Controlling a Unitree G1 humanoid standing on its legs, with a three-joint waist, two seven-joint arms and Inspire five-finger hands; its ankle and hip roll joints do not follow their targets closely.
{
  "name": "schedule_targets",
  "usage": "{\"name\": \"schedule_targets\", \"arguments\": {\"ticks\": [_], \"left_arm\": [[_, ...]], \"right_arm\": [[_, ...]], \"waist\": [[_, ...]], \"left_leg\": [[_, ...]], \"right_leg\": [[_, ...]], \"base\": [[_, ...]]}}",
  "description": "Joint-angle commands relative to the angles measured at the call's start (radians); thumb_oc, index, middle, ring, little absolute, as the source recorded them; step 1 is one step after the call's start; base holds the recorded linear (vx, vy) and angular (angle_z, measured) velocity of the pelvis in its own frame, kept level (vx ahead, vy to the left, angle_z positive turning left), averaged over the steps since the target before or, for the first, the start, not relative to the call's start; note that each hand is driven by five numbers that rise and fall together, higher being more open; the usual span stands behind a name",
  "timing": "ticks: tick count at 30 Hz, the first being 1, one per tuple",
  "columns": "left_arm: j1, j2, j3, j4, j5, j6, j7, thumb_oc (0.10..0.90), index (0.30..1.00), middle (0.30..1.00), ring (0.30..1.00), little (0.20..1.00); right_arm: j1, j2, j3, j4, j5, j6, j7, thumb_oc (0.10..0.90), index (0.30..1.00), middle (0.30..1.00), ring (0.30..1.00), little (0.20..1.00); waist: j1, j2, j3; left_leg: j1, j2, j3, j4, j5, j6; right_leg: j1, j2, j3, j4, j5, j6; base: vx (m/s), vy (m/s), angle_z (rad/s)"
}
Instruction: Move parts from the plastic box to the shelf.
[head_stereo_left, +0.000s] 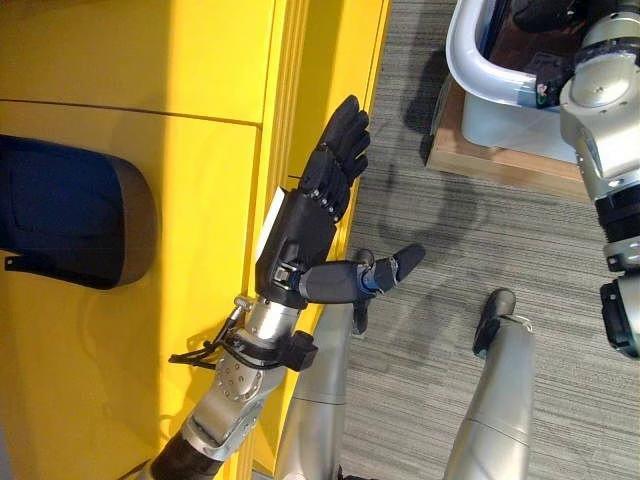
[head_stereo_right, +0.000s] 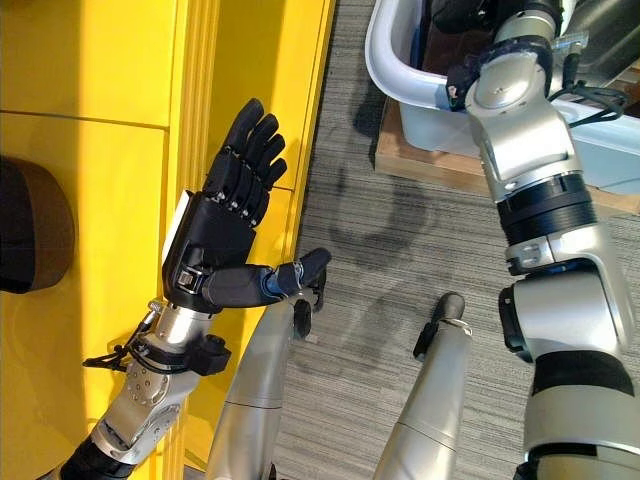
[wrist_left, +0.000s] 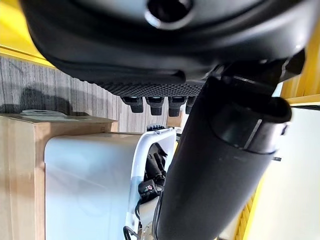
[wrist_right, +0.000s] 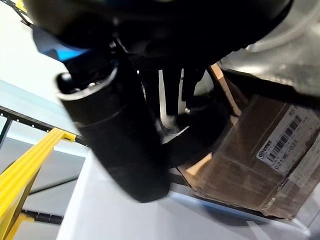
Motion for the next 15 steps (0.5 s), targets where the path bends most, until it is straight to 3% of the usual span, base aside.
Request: {"name": "schedule_targets", "arguments": {"ticks": [1, 15], "left_arm": [[0.007, 0.09, 0.137, 0.067, -0.035, -0.048, 0.052, 0.9, 1.0, 1.0, 1.0, 1.0], [-0.019, 0.112, 0.132, 0.078, -0.01, -0.061, 0.072, 0.9, 1.0, 1.0, 1.0, 1.0]], "right_arm": [[0.081, 0.016, -0.002, 0.135, 0.16, 0.066, 0.138, 0.4, 0.3, 0.3, 0.3, 0.3], [0.075, 0.027, 0.028, 0.145, 0.052, 0.038, 0.137, 0.4, 0.3, 0.3, 0.3, 0.3]], "waist": [[0.074, 0.003, 0.061], [0.073, -0.01, 0.061]], "left_leg": [[0.03, -0.085, 0.115, -0.001, -0.196, 0.118], [0.041, -0.082, 0.096, -0.023, -0.191, 0.12]], "right_leg": [[-0.022, 0.032, -0.077, 0.096, 0.018, -0.103], [-0.003, 0.049, -0.099, 0.053, 0.032, -0.092]], "base": [[-0.03, -0.032, 0.05], [-0.03, -0.049, 0.0]]}}
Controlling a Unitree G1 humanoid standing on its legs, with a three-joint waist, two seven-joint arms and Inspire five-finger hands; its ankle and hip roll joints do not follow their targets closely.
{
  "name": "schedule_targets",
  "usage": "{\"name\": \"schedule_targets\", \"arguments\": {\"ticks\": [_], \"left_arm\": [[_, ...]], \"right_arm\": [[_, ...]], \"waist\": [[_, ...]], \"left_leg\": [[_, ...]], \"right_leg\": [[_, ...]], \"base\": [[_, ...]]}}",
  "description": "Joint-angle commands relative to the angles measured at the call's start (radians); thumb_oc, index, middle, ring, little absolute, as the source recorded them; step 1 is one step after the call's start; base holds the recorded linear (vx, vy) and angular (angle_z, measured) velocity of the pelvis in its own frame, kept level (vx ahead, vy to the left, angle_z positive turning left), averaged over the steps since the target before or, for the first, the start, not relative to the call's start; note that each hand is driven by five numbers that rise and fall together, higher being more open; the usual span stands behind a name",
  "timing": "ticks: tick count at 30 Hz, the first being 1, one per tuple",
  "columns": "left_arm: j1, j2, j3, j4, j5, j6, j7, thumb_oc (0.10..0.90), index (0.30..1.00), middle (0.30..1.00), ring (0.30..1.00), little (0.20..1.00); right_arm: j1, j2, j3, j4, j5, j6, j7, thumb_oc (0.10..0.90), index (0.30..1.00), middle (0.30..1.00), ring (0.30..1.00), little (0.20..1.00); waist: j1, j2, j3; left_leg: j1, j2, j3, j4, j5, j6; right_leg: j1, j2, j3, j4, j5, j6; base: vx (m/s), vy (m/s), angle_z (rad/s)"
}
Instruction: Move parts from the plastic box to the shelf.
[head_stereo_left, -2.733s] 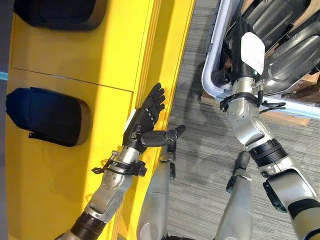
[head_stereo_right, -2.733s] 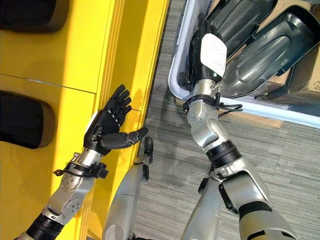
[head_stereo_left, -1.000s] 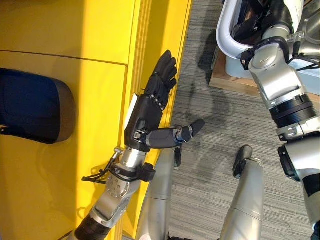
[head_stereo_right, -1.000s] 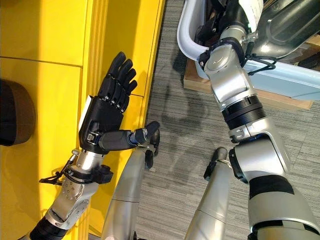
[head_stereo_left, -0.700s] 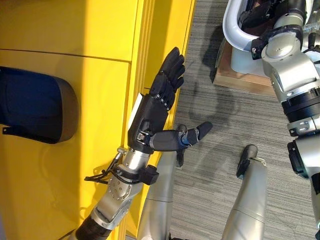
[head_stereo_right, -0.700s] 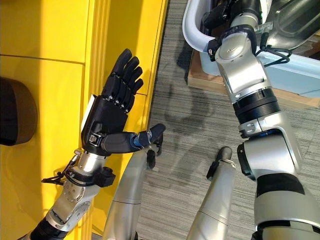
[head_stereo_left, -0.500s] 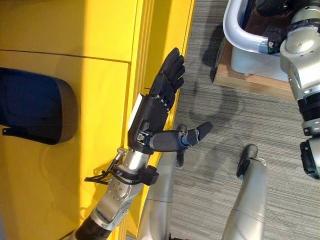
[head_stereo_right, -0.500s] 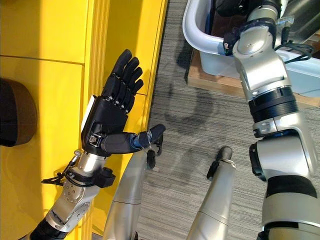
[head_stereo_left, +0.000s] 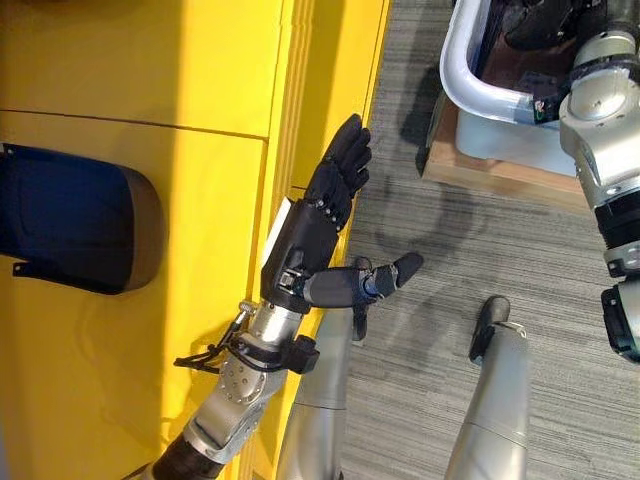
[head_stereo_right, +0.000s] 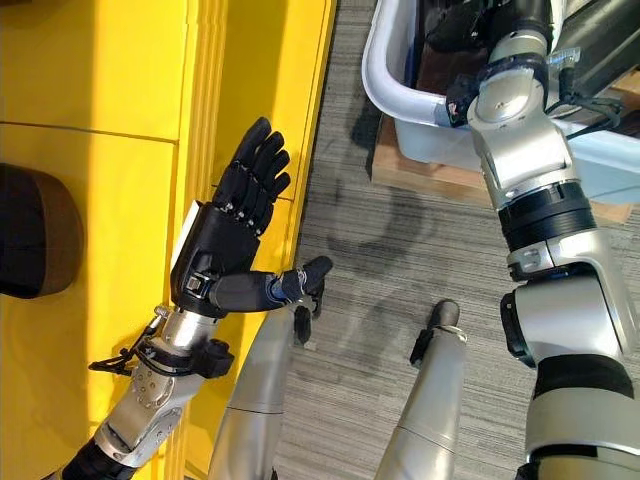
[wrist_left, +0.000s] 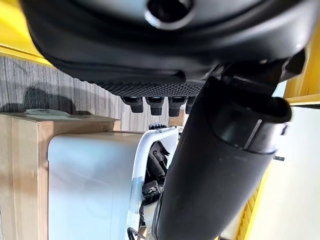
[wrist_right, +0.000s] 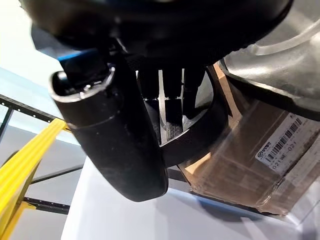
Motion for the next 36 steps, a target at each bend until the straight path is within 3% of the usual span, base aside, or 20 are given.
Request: {"name": "schedule_targets", "arguments": {"ticks": [1, 5, 10, 11, 16, 19, 25, 32, 36], "left_arm": [[-0.026, 0.113, 0.159, 0.058, -0.018, -0.064, 0.064, 0.9, 1.0, 1.0, 1.0, 1.0], [-0.035, 0.111, 0.155, 0.058, -0.008, -0.06, 0.071, 0.9, 1.0, 1.0, 1.0, 1.0], [-0.088, 0.102, 0.141, 0.091, -0.011, -0.042, 0.069, 0.9, 1.0, 1.0, 1.0, 1.0], [-0.143, 0.087, 0.126, 0.118, 0.004, -0.014, 0.09, 0.9, 1.0, 1.0, 1.0, 1.0], [-0.242, 0.06, 0.103, 0.189, 0.024, 0.019, 0.131, 0.9, 1.0, 1.0, 1.0, 1.0], [-0.295, 0.058, 0.097, 0.239, 0.029, 0.028, 0.159, 0.9, 1.0, 1.0, 1.0, 1.0], [-0.396, 0.039, 0.096, 0.334, 0.036, 0.045, 0.172, 0.9, 1.0, 1.0, 1.0, 1.0], [-0.474, -0.003, 0.078, 0.389, 0.064, 0.102, 0.184, 0.9, 1.0, 1.0, 1.0, 1.0], [-0.481, -0.021, 0.078, 0.391, 0.077, 0.118, 0.172, 0.9, 1.0, 1.0, 1.0, 1.0]], "right_arm": [[0.059, 0.027, 0.011, 0.099, 0.039, 0.061, 0.094, 0.4, 0.3, 0.3, 0.3, 0.3], [0.063, 0.035, 0.017, 0.087, -0.025, 0.04, 0.102, 0.4, 0.3, 0.3, 0.3, 0.3], [0.056, 0.073, 0.036, 0.061, -0.085, -0.07, 0.115, 0.4, 0.3, 0.3, 0.3, 0.3], [0.037, 0.102, 0.056, 0.011, -0.074, -0.118, 0.101, 0.4, 0.3, 0.3, 0.3, 0.3], [0.052, 0.15, 0.082, -0.165, -0.057, -0.165, 0.052, 0.4, 0.3, 0.3, 0.3, 0.3], [0.098, 0.188, 0.074, -0.278, -0.021, -0.234, 0.005, 0.4, 0.3, 0.3, 0.3, 0.3], [0.233, 0.258, 0.055, -0.5, -0.051, -0.314, 0.004, 0.4, 0.3, 0.3, 0.3, 0.3], [0.355, 0.315, 0.084, -0.67, -0.198, -0.413, 0.017, 0.4, 0.3, 0.3, 0.3, 0.3], [0.37, 0.31, 0.082, -0.729, -0.255, -0.405, 0.005, 0.4, 0.3, 0.3, 0.3, 0.3]], "waist": [[0.07, -0.01, 0.114], [0.068, -0.009, 0.114], [0.062, -0.019, 0.114], [0.051, -0.037, 0.114], [0.021, -0.079, 0.114], [-0.002, -0.105, 0.114], [-0.055, -0.154, 0.114], [-0.107, -0.203, 0.114], [-0.119, -0.214, 0.114]], "left_leg": [[0.061, -0.083, 0.118, -0.023, -0.193, 0.121], [0.058, -0.082, 0.119, -0.021, -0.192, 0.121], [0.076, -0.078, 0.119, -0.04, -0.183, 0.122], [0.095, -0.068, 0.116, -0.067, -0.171, 0.116], [0.171, -0.043, 0.112, -0.176, -0.128, 0.099], [0.229, -0.03, 0.111, -0.242, -0.1, 0.088], [0.324, -0.011, 0.115, -0.312, -0.075, 0.086], [0.462, 0.017, 0.136, -0.373, -0.063, 0.06], [0.519, 0.027, 0.143, -0.394, -0.059, 0.045]], "right_leg": [[-0.009, 0.033, -0.083, 0.078, 0.028, -0.087], [-0.015, 0.038, -0.081, 0.08, 0.025, -0.087], [-0.001, 0.047, -0.081, 0.059, 0.038, -0.076], [0.018, 0.06, -0.08, 0.03, 0.049, -0.073], [0.088, 0.091, -0.08, -0.084, 0.086, -0.061], [0.136, 0.115, -0.075, -0.149, 0.106, -0.054], [0.212, 0.146, -0.057, -0.238, 0.133, -0.045], [0.352, 0.155, -0.052, -0.329, 0.149, -0.031], [0.414, 0.15, -0.055, -0.362, 0.149, -0.026]], "base": [[-0.02, -0.043, 0.01], [-0.03, -0.041, 0.01], [-0.03, -0.04, -0.01], [-0.05, -0.053, -0.04], [-0.09, -0.079, -0.13], [-0.06, -0.082, -0.11], [-0.05, -0.09, -0.05], [-0.02, -0.131, -0.06], [0.0, -0.104, -0.08]]}}
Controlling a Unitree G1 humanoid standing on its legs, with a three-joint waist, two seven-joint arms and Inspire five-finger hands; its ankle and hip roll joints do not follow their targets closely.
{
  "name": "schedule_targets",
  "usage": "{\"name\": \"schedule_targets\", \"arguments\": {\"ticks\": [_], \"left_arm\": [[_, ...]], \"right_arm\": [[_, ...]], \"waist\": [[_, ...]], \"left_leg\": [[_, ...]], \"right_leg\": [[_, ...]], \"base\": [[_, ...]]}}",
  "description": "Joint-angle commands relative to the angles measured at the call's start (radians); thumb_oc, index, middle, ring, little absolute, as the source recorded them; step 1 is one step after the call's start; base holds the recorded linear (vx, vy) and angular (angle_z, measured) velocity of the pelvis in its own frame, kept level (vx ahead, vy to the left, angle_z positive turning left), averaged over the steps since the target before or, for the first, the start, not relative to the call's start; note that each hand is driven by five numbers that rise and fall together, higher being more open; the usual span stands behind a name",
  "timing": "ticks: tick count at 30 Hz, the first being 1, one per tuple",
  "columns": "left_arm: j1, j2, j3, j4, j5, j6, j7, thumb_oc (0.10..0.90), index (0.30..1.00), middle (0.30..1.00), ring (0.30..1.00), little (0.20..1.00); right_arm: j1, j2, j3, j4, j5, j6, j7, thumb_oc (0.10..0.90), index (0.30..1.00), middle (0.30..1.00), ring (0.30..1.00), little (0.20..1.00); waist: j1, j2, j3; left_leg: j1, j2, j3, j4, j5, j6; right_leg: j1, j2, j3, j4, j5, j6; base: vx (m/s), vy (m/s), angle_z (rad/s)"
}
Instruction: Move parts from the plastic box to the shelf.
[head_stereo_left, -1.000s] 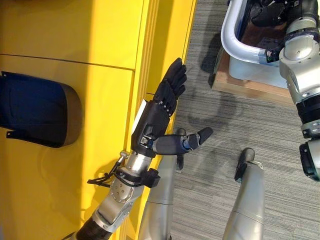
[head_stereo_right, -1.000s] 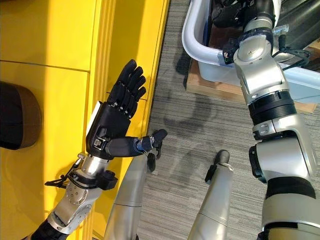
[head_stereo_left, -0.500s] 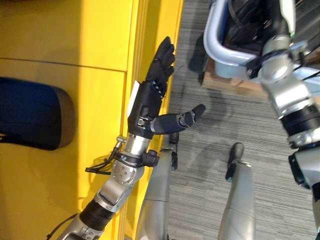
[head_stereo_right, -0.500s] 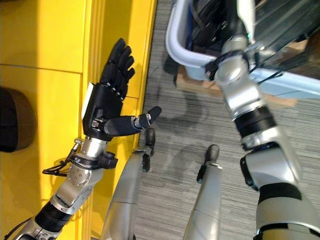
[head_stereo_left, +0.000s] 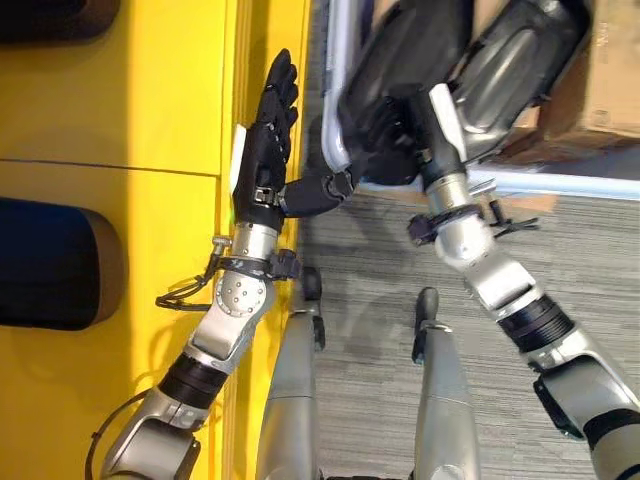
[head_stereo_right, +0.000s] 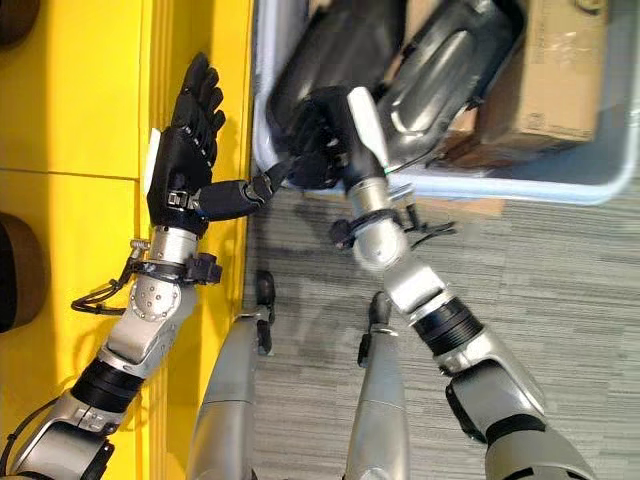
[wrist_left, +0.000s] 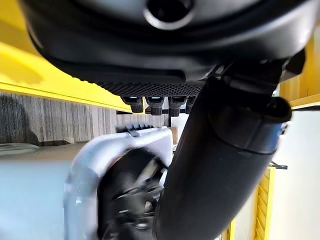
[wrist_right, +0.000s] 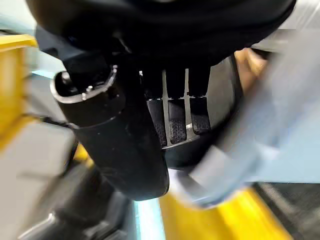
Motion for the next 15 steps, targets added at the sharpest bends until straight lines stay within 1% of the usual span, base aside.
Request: {"name": "schedule_targets", "arguments": {"ticks": [1, 2, 3, 8, 11, 14, 15], "left_arm": [[-0.085, -0.031, -0.058, -0.001, 0.045, -0.014, -0.024, 0.9, 1.0, 1.0, 1.0, 1.0], [-0.085, -0.033, -0.056, -0.005, 0.042, -0.005, -0.027, 0.9, 1.0, 1.0, 1.0, 1.0], [-0.088, -0.034, -0.053, -0.004, 0.04, -0.007, -0.036, 0.9, 1.0, 1.0, 1.0, 1.0], [-0.082, -0.043, -0.053, -0.016, 0.031, 0.003, -0.053, 0.9, 1.0, 1.0, 1.0, 1.0], [-0.082, -0.046, -0.051, -0.021, 0.024, 0.009, -0.065, 0.9, 1.0, 1.0, 1.0, 1.0], [-0.082, -0.052, -0.048, -0.027, 0.016, 0.024, -0.084, 0.9, 1.0, 1.0, 1.0, 1.0], [-0.081, -0.053, -0.049, -0.025, 0.015, 0.023, -0.087, 0.9, 1.0, 1.0, 1.0, 1.0]], "right_arm": [[-0.116, 0.041, -0.011, -0.208, -0.091, -0.166, 0.003, 0.4, 0.3, 0.3, 0.3, 0.3], [-0.115, 0.036, -0.014, -0.218, -0.107, -0.155, 0.004, 0.4, 0.3, 0.3, 0.3, 0.3], [-0.12, 0.028, -0.013, -0.223, -0.137, -0.159, -0.002, 0.4, 0.3, 0.3, 0.3, 0.3], [-0.129, 0.004, -0.014, -0.241, -0.176, -0.12, -0.012, 0.4, 0.3, 0.3, 0.3, 0.3], [-0.146, -0.011, -0.019, -0.227, -0.193, -0.123, -0.04, 0.4, 0.3, 0.3, 0.3, 0.3], [-0.184, -0.033, -0.049, -0.219, -0.229, -0.106, -0.075, 0.4, 0.3, 0.3, 0.3, 0.3], [-0.196, -0.036, -0.051, -0.208, -0.232, -0.11, -0.083, 0.4, 0.3, 0.3, 0.3, 0.3]], "waist": [[0.021, -0.009, 0.003], [0.019, -0.011, 0.003], [0.017, -0.011, 0.003], [0.015, -0.015, 0.003], [0.016, -0.014, 0.003], [0.02, -0.015, 0.003], [0.022, -0.014, 0.003]], "left_leg": [[0.152, -0.057, 0.111, -0.094, -0.133, 0.067], [0.169, -0.055, 0.11, -0.102, -0.128, 0.062], [0.173, -0.048, 0.121, -0.116, -0.101, 0.063], [0.239, -0.033, 0.121, -0.15, -0.086, 0.047], [0.27, -0.026, 0.124, -0.166, -0.077, 0.04], [0.306, -0.021, 0.123, -0.176, -0.071, 0.032], [0.311, -0.021, 0.123, -0.177, -0.07, 0.031]], "right_leg": [[0.067, 0.057, -0.059, 0.001, -0.028, -0.09], [0.085, 0.054, -0.062, -0.01, -0.027, -0.089], [0.09, 0.051, -0.071, -0.027, -0.008, -0.094], [0.157, 0.039, -0.082, -0.063, -0.014, -0.087], [0.188, 0.033, -0.09, -0.075, -0.02, -0.086], [0.225, 0.028, -0.098, -0.078, -0.03, -0.087], [0.23, 0.028, -0.1, -0.079, -0.031, -0.088]], "base": [[0.0, -0.087, -0.01], [-0.06, -0.065, 0.04], [-0.06, -0.073, 0.02], [-0.01, -0.052, -0.02], [0.0, -0.024, -0.01], [0.01, -0.049, 0.0], [0.01, -0.033, -0.01]]}}
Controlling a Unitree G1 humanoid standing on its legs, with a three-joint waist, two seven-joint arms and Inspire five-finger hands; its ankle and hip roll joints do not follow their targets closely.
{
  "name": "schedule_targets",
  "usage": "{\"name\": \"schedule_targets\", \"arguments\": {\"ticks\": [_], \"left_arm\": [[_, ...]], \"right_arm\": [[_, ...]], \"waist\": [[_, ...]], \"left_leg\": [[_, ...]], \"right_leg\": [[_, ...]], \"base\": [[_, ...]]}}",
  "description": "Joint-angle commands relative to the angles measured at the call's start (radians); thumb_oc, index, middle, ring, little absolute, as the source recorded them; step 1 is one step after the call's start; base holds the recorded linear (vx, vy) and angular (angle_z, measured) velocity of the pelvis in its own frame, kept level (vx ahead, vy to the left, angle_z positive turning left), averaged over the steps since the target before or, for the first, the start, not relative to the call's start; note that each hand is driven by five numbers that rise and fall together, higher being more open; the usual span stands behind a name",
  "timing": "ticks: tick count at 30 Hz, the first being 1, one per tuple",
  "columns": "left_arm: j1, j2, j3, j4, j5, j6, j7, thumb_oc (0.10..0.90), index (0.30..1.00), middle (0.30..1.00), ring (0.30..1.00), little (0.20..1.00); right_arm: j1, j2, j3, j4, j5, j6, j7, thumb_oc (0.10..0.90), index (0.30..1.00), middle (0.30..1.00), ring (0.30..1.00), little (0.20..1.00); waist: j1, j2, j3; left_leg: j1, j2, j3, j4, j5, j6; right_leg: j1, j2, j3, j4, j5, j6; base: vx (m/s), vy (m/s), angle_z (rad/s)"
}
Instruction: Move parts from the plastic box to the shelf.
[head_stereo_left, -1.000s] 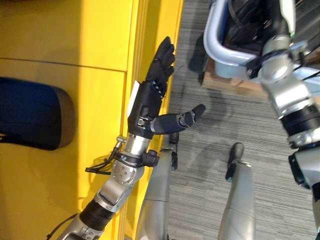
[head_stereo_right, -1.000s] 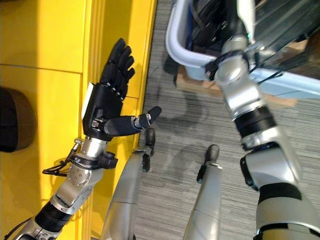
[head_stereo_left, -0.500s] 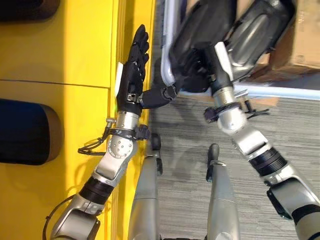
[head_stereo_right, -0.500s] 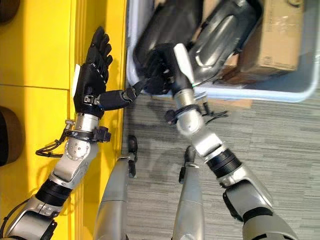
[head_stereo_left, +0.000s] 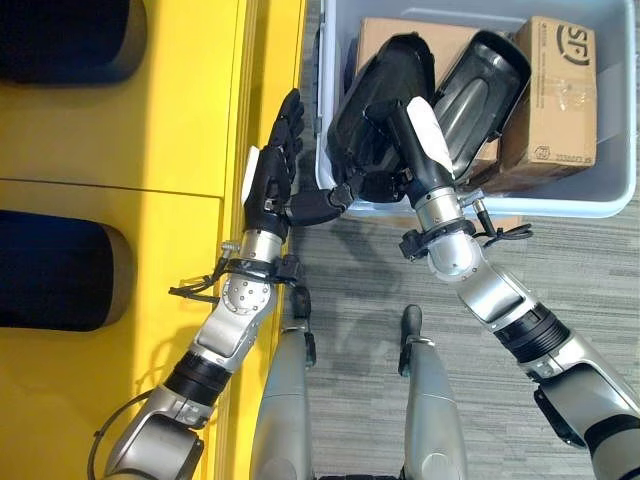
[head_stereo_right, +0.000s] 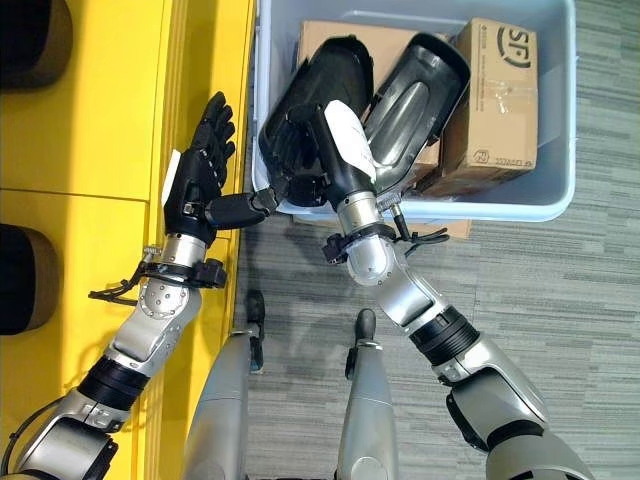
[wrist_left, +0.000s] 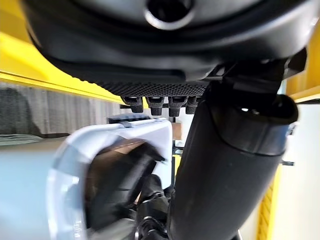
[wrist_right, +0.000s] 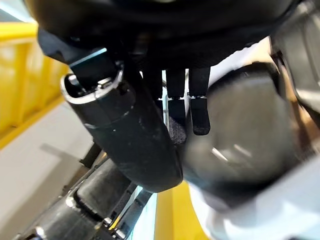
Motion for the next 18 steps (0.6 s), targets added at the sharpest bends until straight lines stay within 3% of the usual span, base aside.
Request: {"name": "schedule_targets", "arguments": {"ticks": [1, 7, 12, 16, 17, 18], "left_arm": [[-0.079, -0.038, -0.028, -0.077, 0.019, -0.026, -0.044, 0.9, 1.0, 1.0, 1.0, 1.0], [-0.066, -0.031, -0.011, -0.096, 0.004, -0.001, -0.072, 0.9, 1.0, 1.0, 1.0, 1.0], [-0.039, -0.04, 0.005, -0.128, 0.004, 0.029, -0.092, 0.9, 1.0, 1.0, 1.0, 1.0], [-0.023, -0.051, 0.014, -0.14, 0.002, 0.04, -0.113, 0.9, 1.0, 1.0, 1.0, 1.0], [-0.017, -0.05, 0.016, -0.143, 0.002, 0.038, -0.116, 0.9, 1.0, 1.0, 1.0, 1.0], [0.042, -0.018, 0.026, -0.169, -0.026, -0.009, -0.159, 0.9, 1.0, 1.0, 1.0, 1.0]], "right_arm": [[-0.236, -0.001, -0.086, -0.193, -0.054, -0.127, -0.085, 0.4, 0.3, 0.3, 0.3, 0.3], [-0.277, -0.059, -0.142, -0.254, -0.042, -0.153, -0.053, 0.4, 0.3, 0.3, 0.3, 0.3], [-0.219, -0.079, -0.177, -0.375, -0.094, -0.132, -0.053, 0.4, 0.3, 0.3, 0.3, 0.3], [-0.199, -0.08, -0.177, -0.375, -0.108, -0.117, -0.022, 0.4, 0.3, 0.3, 0.3, 0.3], [-0.198, -0.081, -0.177, -0.373, -0.109, -0.119, -0.02, 0.4, 0.3, 0.3, 0.3, 0.3], [-0.192, -0.107, -0.179, -0.386, -0.113, -0.11, -0.023, 0.4, 0.3, 0.3, 0.3, 0.3]], "waist": [[0.02, 0.022, -0.011], [0.019, 0.017, -0.011], [0.004, 0.015, -0.017], [-0.002, 0.015, -0.045], [-0.001, 0.016, -0.049], [0.012, 0.019, -0.057]], "left_leg": [[0.106, -0.022, 0.092, -0.048, -0.118, 0.051], [0.169, -0.019, 0.087, -0.047, -0.126, 0.044], [0.266, 0.0, 0.094, -0.083, -0.126, 0.035], [0.306, 0.015, 0.093, -0.11, -0.114, 0.031], [0.308, 0.017, 0.093, -0.115, -0.112, 0.03], [0.319, 0.022, 0.091, -0.131, -0.108, 0.024]], "right_leg": [[0.069, 0.035, -0.104, -0.013, -0.062, -0.111], [0.127, 0.034, -0.105, -0.004, -0.076, -0.111], [0.212, 0.034, -0.1, -0.048, -0.069, -0.108], [0.25, 0.038, -0.097, -0.085, -0.058, -0.111], [0.253, 0.039, -0.097, -0.09, -0.056, -0.112], [0.268, 0.036, -0.104, -0.111, -0.052, -0.111]], "base": [[0.01, -0.02, -0.03], [0.03, -0.044, -0.01], [0.03, -0.052, -0.02], [0.03, -0.036, -0.06], [-0.02, -0.067, -0.08], [-0.01, -0.061, -0.08]]}}
